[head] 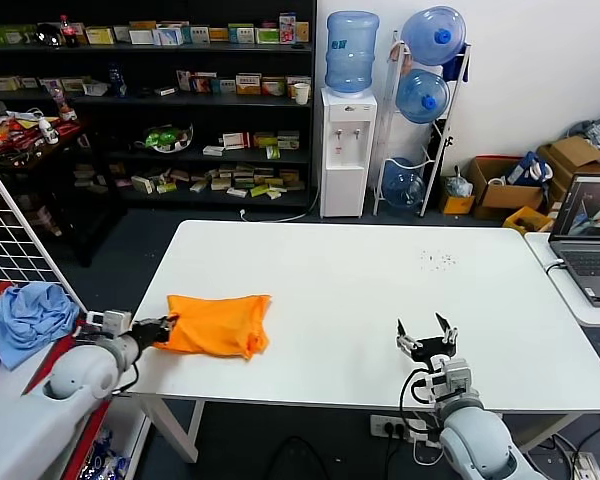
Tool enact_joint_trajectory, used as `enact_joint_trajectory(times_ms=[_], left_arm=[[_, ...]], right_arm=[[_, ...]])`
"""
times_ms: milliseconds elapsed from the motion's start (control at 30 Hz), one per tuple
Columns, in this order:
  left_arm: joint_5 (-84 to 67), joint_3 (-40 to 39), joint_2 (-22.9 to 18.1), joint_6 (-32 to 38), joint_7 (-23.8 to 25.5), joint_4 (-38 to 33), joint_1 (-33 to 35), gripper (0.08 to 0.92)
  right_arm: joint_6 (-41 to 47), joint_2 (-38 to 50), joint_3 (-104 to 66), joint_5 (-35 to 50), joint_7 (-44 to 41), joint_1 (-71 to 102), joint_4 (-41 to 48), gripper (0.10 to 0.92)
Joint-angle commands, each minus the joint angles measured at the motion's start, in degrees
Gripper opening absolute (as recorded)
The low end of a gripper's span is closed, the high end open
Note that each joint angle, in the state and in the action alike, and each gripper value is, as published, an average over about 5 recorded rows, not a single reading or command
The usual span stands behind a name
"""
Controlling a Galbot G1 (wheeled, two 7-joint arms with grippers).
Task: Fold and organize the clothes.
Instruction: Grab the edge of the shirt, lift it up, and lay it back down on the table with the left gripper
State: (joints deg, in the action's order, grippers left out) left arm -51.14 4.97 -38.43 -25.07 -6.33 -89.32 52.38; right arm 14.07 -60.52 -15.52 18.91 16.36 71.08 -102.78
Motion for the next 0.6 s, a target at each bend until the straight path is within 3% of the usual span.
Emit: enact_joint_trajectory(times_ms=[33, 167, 367, 467, 600], left_arm=[[19.49, 1.03, 10.37, 4.29, 1.36, 15.37, -5.65, 0.135], [20.70, 0.59, 12.43, 5.79, 0.71, 19.01, -8.56, 0.135], [15.76, -1.06, 16.27, 5.02, 0.16, 18.14, -12.93, 0.135], [12.18, -1.77, 17.05, 3.89, -0.40, 15.63, -13.88, 0.135], [6.80, -1.93, 15.16, 2.34, -2.71, 8.65, -12.25, 0.135]], right_arm=[[0.22, -0.18, 1.18, -0.47, 0.44, -0.12, -0.30, 0.823], [0.22, -0.17, 1.34, -0.50, 0.43, -0.58, -0.16, 0.823], [0.04, -0.95, 2.47, -0.38, 0.30, -2.10, 1.05, 0.823], [-0.04, -1.51, 2.93, -0.31, 0.24, -2.78, 1.51, 0.823], [-0.19, -2.08, 3.01, -0.46, 0.21, -2.99, 1.94, 0.823]])
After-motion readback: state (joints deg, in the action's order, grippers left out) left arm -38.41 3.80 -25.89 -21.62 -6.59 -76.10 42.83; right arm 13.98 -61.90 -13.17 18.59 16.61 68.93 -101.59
